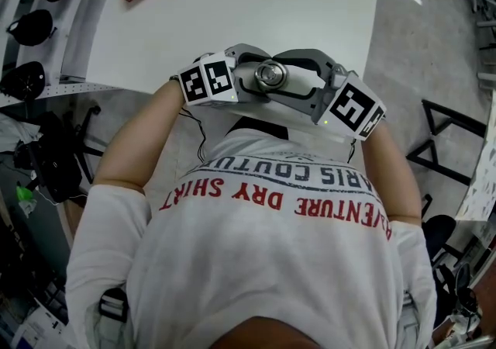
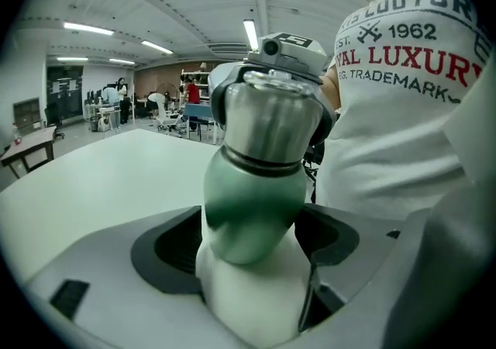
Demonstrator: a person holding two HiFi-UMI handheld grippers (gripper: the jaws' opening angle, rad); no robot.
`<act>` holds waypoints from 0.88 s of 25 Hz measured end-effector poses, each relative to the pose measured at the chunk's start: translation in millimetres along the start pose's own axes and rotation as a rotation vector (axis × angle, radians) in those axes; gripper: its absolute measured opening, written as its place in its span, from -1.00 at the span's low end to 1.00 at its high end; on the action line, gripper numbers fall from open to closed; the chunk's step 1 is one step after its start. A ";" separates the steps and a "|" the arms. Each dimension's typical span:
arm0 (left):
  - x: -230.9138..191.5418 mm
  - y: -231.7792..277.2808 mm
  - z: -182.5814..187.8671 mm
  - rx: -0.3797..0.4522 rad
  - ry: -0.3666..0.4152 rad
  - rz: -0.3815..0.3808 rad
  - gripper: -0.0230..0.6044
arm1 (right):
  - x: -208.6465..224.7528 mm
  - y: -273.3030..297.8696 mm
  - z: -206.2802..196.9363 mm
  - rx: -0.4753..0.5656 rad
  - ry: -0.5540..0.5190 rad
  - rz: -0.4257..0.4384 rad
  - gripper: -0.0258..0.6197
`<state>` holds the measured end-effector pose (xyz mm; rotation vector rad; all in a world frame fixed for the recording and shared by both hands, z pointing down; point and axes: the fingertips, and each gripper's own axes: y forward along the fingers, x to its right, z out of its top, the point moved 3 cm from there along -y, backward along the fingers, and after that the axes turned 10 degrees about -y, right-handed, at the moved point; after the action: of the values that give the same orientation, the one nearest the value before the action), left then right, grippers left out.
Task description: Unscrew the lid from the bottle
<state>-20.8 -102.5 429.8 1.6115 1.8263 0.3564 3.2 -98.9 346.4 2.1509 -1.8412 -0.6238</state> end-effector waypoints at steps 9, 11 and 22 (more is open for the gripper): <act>0.1 -24.8 -2.8 0.089 -0.061 0.066 0.26 | 2.5 -1.6 11.6 0.052 0.042 -0.068 -0.17; 2.4 -35.1 -1.8 0.122 -0.086 0.088 0.26 | 3.5 -4.7 19.2 0.078 0.047 -0.096 -0.17; 47.3 -115.1 48.5 0.533 -0.256 0.343 -0.53 | 1.8 -63.2 65.3 0.255 0.199 -0.448 -0.17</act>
<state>-79.7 -91.1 310.5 2.2248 1.5203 -0.2093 28.3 -83.6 260.4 2.7117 -1.4072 -0.2474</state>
